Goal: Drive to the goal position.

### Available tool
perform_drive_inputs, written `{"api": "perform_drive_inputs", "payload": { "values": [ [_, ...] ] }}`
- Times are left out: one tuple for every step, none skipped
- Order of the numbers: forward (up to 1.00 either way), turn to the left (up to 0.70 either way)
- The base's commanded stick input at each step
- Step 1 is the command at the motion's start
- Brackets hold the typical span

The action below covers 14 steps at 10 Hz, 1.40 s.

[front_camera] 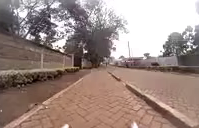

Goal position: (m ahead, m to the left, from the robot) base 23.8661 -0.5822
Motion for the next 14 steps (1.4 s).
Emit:
{"api": "perform_drive_inputs", "payload": {
  "values": [
    [0.7,0.0],
    [0.7,0.0],
    [0.7,0.0],
    [0.7,0.0],
    [0.7,0.0],
    [0.7,0.0],
    [0.7,0.0],
    [0.7,0.0],
    [0.7,0.0],
    [0.7,0.0],
    [0.7,0.0],
    [0.7,0.0],
    [0.7,0.0],
    [0.7,0.0]
  ]
}}
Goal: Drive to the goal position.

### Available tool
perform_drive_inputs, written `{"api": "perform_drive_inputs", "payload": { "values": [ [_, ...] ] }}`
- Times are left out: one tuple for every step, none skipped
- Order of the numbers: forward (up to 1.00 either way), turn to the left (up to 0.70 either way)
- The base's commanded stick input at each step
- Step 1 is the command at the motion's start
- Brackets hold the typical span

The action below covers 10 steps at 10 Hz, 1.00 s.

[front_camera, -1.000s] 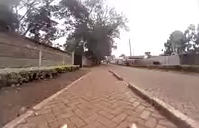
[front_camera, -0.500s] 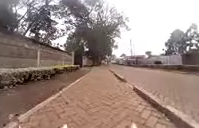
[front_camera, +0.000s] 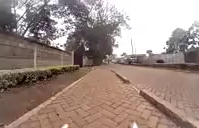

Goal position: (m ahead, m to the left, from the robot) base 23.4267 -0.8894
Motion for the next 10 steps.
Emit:
{"api": "perform_drive_inputs", "payload": {
  "values": [
    [0.7,0.0],
    [0.7,0.0],
    [0.7,0.0],
    [0.7,0.0],
    [0.7,0.0],
    [0.7,0.0],
    [0.7,0.0],
    [0.7,0.0],
    [0.7,0.0],
    [0.7,0.0]
  ]
}}
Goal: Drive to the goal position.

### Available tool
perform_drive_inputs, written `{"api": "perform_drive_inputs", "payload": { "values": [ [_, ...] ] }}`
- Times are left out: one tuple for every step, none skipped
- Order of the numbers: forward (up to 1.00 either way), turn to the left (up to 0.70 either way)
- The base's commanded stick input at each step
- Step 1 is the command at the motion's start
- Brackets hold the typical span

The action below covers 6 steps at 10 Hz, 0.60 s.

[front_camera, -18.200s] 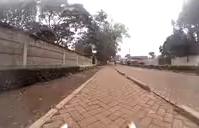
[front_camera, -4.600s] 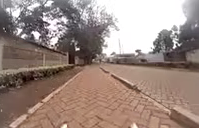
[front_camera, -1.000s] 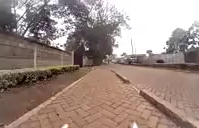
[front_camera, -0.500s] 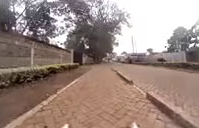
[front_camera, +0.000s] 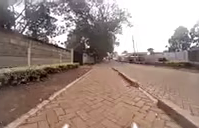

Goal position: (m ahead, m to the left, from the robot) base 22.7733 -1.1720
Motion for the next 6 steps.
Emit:
{"api": "perform_drive_inputs", "payload": {
  "values": [
    [0.7,0.0],
    [0.7,0.0],
    [0.7,0.0],
    [0.7,0.0],
    [0.7,0.0],
    [0.7,0.0]
  ]
}}
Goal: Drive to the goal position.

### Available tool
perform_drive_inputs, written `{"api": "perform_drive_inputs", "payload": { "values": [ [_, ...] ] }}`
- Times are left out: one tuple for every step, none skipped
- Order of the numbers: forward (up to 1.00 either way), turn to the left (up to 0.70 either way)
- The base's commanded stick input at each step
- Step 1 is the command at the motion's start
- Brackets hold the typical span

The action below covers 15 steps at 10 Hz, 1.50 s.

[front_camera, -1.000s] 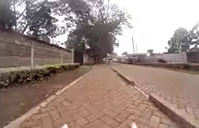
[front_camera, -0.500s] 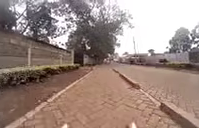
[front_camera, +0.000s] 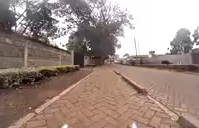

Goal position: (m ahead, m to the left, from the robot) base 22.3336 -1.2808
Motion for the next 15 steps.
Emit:
{"api": "perform_drive_inputs", "payload": {
  "values": [
    [0.7,0.0],
    [0.7,0.0],
    [0.7,0.0],
    [0.7,0.0],
    [0.7,0.0],
    [0.7,0.0],
    [0.7,0.0],
    [0.7,0.0],
    [0.7,0.0],
    [0.7,0.0],
    [0.7,0.0],
    [0.7,0.0],
    [0.7,0.0],
    [0.7,0.0],
    [0.7,0.0]
  ]
}}
